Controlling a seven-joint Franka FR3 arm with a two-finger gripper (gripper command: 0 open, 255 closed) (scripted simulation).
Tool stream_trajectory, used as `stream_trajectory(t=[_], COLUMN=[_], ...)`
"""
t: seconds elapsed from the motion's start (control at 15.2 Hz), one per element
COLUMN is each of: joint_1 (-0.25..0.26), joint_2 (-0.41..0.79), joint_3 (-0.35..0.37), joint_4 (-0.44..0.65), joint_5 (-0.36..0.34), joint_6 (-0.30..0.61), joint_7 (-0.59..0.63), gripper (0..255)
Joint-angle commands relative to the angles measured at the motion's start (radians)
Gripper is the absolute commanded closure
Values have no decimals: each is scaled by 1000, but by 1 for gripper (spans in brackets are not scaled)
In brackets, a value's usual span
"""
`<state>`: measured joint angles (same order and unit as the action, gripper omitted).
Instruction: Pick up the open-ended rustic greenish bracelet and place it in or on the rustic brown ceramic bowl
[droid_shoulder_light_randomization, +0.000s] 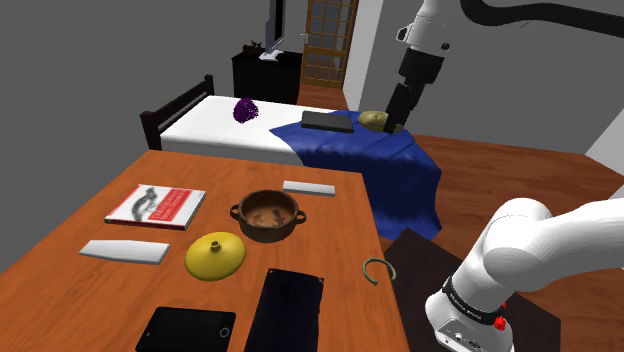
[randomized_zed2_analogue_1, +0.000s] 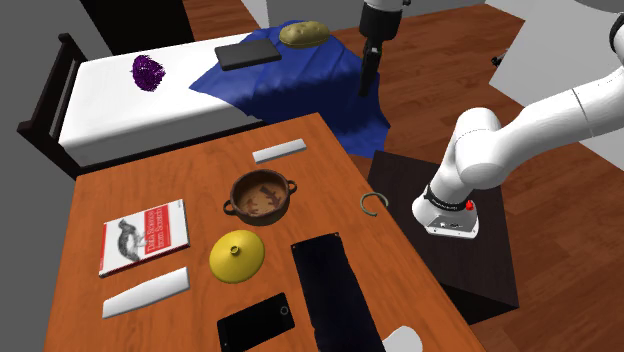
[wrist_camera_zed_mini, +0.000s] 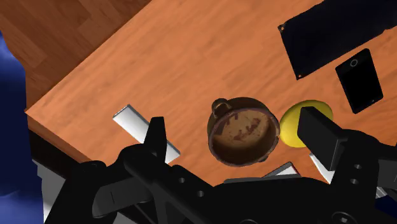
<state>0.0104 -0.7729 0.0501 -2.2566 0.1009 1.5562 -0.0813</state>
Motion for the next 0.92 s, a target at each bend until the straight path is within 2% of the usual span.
stream_trajectory(t=[0.0, 0.86], joint_1=[0, -34], joint_2=[0, 89], joint_3=[0, -136], joint_4=[0, -345], joint_5=[0, 89], joint_6=[0, 189], joint_7=[0, -80], gripper=[0, 0])
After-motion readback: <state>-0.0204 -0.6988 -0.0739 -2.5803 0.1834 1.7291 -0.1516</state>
